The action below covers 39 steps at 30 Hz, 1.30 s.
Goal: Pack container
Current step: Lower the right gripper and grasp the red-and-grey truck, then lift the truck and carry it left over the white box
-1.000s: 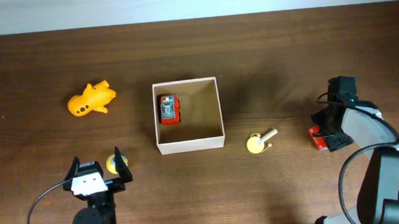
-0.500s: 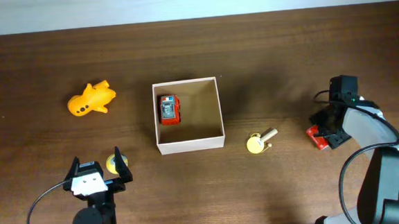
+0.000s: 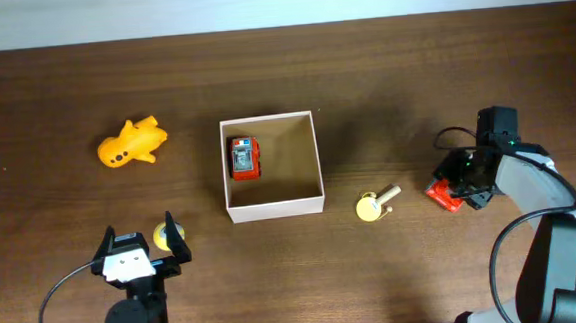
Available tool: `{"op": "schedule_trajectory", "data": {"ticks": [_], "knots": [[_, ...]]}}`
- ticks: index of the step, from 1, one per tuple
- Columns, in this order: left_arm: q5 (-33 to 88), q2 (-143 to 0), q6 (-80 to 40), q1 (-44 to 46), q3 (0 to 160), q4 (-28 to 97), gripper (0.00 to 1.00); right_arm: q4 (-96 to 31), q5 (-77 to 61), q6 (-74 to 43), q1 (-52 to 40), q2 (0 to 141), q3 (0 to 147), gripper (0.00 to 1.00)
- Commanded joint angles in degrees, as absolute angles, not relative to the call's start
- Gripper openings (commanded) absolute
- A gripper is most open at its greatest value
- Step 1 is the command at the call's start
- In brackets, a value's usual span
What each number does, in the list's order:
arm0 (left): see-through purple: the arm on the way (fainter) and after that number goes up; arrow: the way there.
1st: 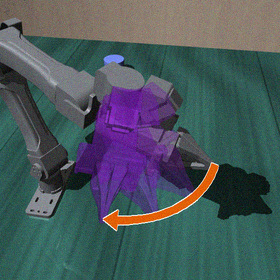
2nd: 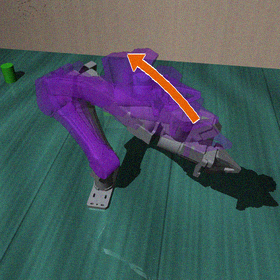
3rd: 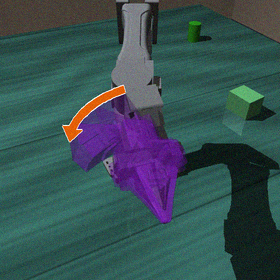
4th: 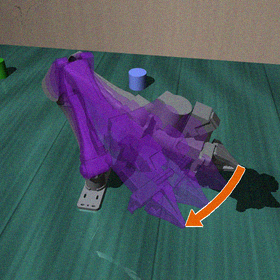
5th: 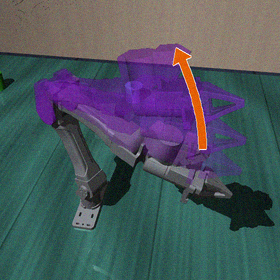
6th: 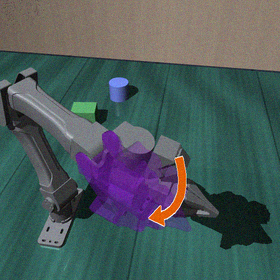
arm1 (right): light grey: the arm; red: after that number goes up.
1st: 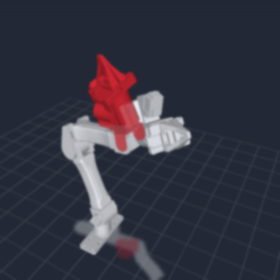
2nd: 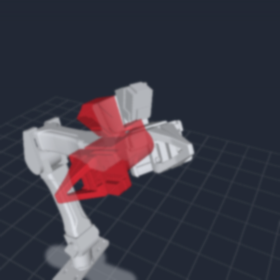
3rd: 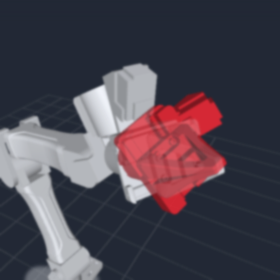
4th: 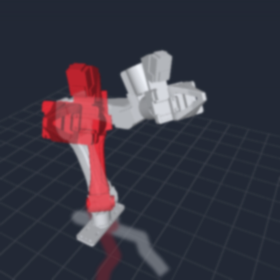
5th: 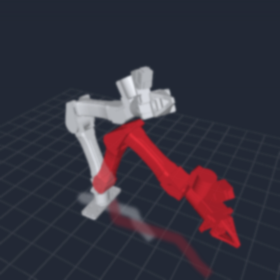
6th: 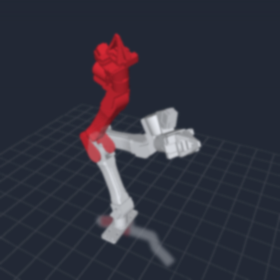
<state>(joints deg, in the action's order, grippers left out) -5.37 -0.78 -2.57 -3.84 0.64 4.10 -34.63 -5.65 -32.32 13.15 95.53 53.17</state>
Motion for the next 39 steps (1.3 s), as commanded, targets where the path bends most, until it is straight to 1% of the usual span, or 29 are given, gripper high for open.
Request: {"op": "schedule_trajectory", "data": {"ticks": [1, 20, 30, 39], "knots": [[-4.93, -0.36, -1.65, -4.19, 0.54, 4.36, 0.99, -35.11, -13.63, -27.81, 13.15, 96.84, 52.69, 0.62], [-4.93, -0.36, -1.65, -4.19, 0.54, 4.36, 0.99, -36.75, -13.3, -21.5, 13.15, 96.79, 57.47, 0.63], [-4.93, -0.36, -1.67, -4.19, 0.54, 4.36, 0.99, -45.98, -12.84, -16.67, 13.15, 96.79, 67.81, 0.63], [-4.93, -0.34, -1.65, -4.19, 0.54, 4.36, 0.99, -53.45, -12.01, -14.76, 13.08, 96.79, 76.09, 0.63]]}}
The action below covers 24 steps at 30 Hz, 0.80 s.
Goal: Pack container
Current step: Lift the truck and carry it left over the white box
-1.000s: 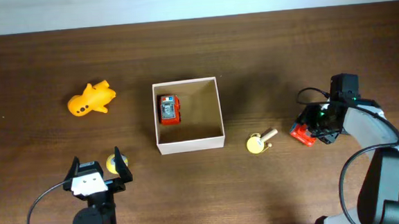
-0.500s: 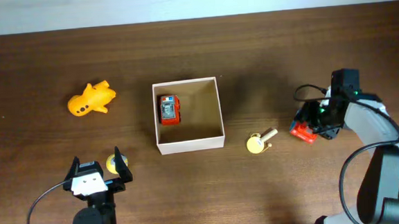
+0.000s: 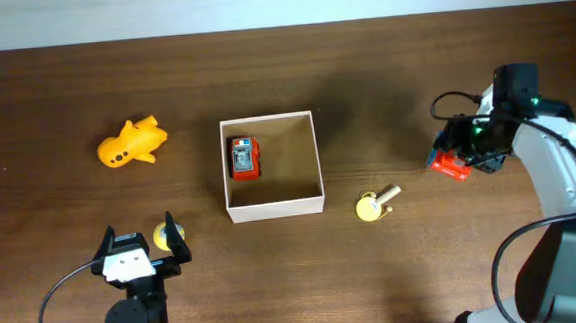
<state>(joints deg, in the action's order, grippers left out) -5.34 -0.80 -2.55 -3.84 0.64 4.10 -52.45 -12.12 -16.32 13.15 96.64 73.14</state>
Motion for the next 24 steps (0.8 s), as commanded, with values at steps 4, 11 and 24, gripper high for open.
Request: {"op": "schedule_trajectory", "data": {"ticks": [4, 11, 24], "knots": [[-4.93, -0.36, -1.65, -4.19, 0.54, 4.36, 0.99, -55.64, -11.79, -13.96, 12.56, 96.79, 78.32, 0.63], [-4.95, -0.36, -1.67, -4.19, 0.54, 4.36, 0.99, -57.74, -11.05, -13.87, 10.28, 96.79, 81.41, 0.63], [-4.93, -0.36, -1.65, -4.19, 0.54, 4.36, 0.99, -62.94, -9.63, -13.93, 2.66, 96.79, 90.78, 0.63]]}}
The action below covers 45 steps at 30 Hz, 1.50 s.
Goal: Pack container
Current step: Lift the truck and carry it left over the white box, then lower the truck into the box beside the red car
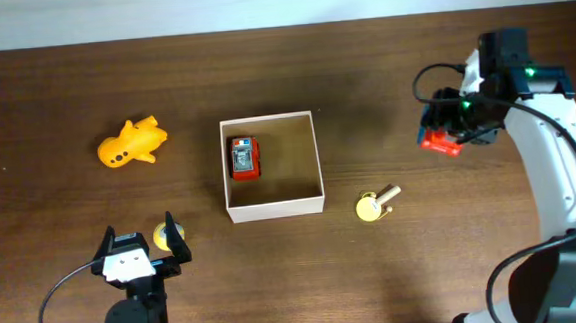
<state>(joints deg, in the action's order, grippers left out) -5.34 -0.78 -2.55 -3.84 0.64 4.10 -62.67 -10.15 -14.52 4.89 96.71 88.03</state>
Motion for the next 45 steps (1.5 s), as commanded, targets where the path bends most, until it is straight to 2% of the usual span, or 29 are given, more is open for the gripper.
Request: {"op": "schedule_trajectory", "data": {"ticks": [1, 13, 21, 33, 45], "knots": [[-4.93, -0.36, -1.67, -4.19, 0.54, 4.36, 0.99, -63.07, -9.63, -13.96, 1.69, 96.79, 91.33, 0.63], [-4.95, -0.34, -1.65, -4.19, 0.54, 4.36, 0.99, -61.63, -8.21, -20.23, -12.62, 96.82, 92.97, 0.63], [-4.93, -0.36, -1.67, -4.19, 0.54, 4.36, 0.99, -54.06, -7.88, -26.02, -20.86, 97.08, 92.95, 0.63], [-4.93, -0.36, -1.67, -4.19, 0.54, 4.36, 0.99, -45.52, -7.77, -32.12, -28.27, 104.09, 92.95, 0.63], [-4.93, -0.36, -1.65, -4.19, 0.54, 4.36, 0.99, -43.88, -8.36, -35.73, -32.21, 110.41, 92.95, 0.63]]}}
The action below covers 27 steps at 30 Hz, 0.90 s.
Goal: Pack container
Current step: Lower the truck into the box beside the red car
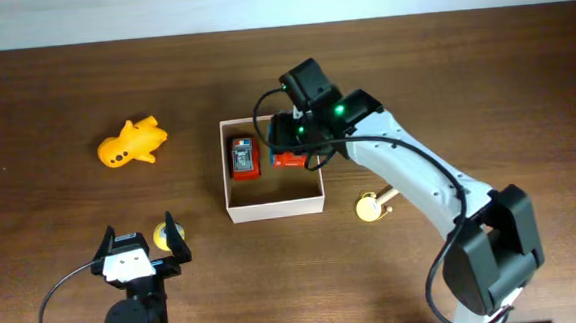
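A white open box point(275, 208) sits mid-table with a red toy car point(243, 157) lying in its left half. My right gripper point(286, 154) reaches in from the right and hangs over the box's right half, shut on a second red toy point(289, 161). My left gripper point(139, 243) stands open near the front left edge, with a small yellow piece point(160, 235) between its fingers on the table. An orange toy submarine point(132, 143) lies left of the box. A yellow disc with a tan peg point(375, 204) lies right of the box.
The dark wooden table point(63, 85) ends at a pale wall strip along the top. The right arm point(419, 178) stretches across the table's right half above the yellow disc. The left arm's base and cable sit at the front left.
My right gripper has moved from the far right of the table to above the box's right half, the red toy still in it. The left arm has not moved.
My right gripper was down on the red toy at the table's right side. Then it held the toy further back, then a little further back and left. Now it holds it over the box. Everything else stayed put.
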Available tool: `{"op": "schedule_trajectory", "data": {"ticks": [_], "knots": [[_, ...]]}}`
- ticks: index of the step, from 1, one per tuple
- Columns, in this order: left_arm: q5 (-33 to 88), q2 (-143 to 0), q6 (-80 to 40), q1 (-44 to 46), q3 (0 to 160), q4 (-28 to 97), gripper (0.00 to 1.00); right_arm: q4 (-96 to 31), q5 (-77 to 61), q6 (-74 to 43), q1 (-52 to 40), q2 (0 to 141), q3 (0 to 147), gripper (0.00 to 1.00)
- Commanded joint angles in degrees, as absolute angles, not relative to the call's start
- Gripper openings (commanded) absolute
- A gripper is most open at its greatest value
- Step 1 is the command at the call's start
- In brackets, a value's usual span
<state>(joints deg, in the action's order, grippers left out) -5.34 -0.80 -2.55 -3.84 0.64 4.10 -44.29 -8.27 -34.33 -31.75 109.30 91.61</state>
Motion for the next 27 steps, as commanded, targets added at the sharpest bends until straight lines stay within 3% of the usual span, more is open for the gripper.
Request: {"op": "schedule_trajectory", "data": {"ticks": [1, 27], "knots": [[-4.93, -0.36, -1.65, -4.19, 0.54, 4.36, 0.99, -43.86, -8.34, -35.68, -32.27, 110.96, 92.95, 0.63], [-4.95, -0.36, -1.65, -4.19, 0.54, 4.36, 0.99, -40.18, -6.37, -36.27, -32.18, 118.56, 92.92, 0.63]]}}
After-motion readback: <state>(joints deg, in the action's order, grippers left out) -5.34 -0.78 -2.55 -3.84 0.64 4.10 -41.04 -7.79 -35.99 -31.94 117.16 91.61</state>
